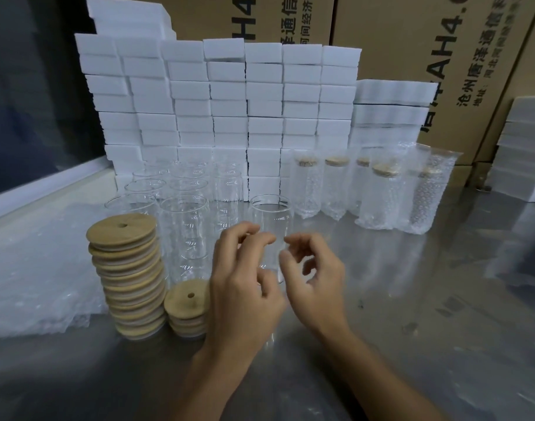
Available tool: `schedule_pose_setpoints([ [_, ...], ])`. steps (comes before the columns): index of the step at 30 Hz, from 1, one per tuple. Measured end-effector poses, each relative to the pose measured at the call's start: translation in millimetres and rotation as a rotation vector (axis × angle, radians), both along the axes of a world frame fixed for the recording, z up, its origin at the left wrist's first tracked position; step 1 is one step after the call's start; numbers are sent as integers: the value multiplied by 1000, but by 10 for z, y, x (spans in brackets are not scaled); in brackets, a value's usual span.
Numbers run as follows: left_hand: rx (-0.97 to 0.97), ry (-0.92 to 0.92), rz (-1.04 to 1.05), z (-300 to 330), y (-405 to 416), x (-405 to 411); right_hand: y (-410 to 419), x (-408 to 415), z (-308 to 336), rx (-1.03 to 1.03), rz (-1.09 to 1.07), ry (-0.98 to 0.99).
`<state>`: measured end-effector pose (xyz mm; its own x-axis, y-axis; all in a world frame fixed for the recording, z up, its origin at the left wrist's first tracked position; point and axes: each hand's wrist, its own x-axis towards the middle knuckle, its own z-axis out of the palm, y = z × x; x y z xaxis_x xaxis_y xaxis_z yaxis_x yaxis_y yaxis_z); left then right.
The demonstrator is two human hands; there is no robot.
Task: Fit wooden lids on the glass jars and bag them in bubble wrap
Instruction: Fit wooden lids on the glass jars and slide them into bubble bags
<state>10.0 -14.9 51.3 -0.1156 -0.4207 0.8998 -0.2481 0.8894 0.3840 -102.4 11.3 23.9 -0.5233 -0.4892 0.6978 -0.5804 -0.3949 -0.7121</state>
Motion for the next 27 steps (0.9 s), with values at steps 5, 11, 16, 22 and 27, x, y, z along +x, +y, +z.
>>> schedule_pose_setpoints([
  [5,27,150,-116,-45,-35,-33,-23,64,50,78,372,-109],
  [11,242,152,-134,-203,-101,-102,-67,72,39,35,253,-349],
  [16,708,111,-241,-325,-139,-149,-129,-99,16,44,216,-546],
  [22,852,94,-313,-431,-176,-217,-160,-216,37,93,281,-798],
  [27,728,56,-196,-461,-192,-216,-83,-214,171,-14,398,-965],
])
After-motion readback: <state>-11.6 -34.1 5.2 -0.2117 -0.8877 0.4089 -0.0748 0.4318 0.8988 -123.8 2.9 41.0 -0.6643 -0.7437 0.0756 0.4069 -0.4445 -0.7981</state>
